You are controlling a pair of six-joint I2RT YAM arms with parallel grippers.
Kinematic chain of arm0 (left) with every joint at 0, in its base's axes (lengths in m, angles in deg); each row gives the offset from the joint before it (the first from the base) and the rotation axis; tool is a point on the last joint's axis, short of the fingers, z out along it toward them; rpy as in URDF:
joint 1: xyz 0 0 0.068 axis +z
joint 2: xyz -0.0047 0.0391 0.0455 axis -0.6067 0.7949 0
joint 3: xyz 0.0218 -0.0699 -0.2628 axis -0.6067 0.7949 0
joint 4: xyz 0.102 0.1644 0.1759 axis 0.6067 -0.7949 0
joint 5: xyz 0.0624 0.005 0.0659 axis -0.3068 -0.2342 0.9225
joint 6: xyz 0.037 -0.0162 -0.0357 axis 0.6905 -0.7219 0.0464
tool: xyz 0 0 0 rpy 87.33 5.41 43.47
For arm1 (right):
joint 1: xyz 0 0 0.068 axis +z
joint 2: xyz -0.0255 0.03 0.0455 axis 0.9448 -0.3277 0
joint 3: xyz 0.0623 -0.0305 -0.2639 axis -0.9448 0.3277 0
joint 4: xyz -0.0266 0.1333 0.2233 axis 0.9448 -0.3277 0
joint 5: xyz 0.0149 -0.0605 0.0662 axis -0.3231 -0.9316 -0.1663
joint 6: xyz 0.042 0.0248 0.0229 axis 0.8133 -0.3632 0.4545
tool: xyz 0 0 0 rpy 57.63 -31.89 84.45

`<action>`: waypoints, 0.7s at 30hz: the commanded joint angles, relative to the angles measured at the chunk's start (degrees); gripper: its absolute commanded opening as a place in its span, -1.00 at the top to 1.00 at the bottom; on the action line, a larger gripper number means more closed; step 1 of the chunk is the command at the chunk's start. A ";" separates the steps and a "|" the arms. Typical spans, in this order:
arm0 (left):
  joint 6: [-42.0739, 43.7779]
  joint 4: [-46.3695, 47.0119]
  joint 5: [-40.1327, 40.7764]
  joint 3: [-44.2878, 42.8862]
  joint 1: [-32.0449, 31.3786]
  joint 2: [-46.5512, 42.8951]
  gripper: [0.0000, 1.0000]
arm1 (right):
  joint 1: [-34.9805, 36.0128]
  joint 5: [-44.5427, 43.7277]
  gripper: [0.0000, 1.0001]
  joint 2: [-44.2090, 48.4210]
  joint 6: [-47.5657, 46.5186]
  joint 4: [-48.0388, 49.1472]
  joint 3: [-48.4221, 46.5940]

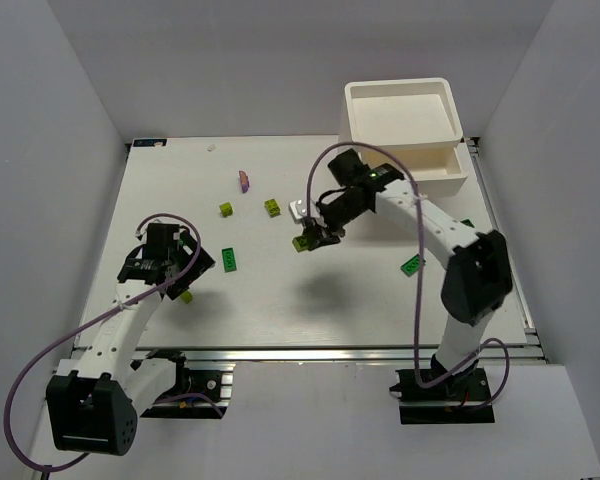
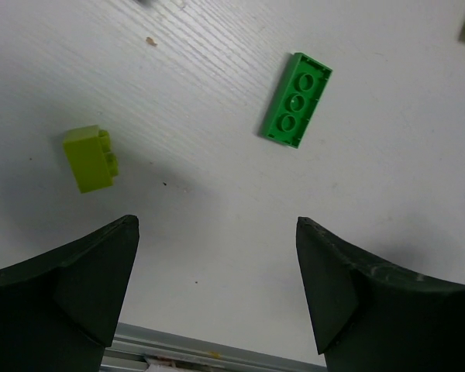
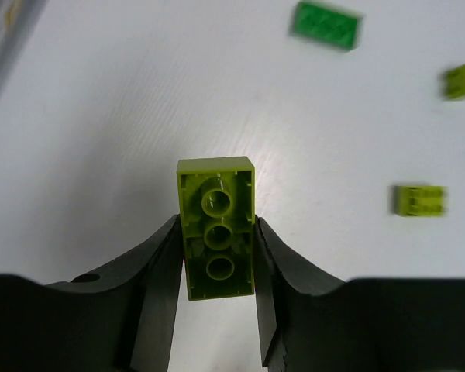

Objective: Sort the legos into containers by color

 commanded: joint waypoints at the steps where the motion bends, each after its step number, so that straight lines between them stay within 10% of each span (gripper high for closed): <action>1: -1.17 -1.26 4.18 -0.05 0.20 0.48 -0.84 | -0.74 8.81 1.00 9.82 22.08 3.32 -2.55; 9: 1.29 -0.04 4.97 -1.81 0.20 4.44 -0.90 | -6.09 -5.95 1.00 20.39 44.43 26.46 2.92; 21: 2.44 0.14 4.44 -1.11 0.20 3.92 -0.95 | -21.31 -17.21 0.99 15.11 36.98 24.79 -6.67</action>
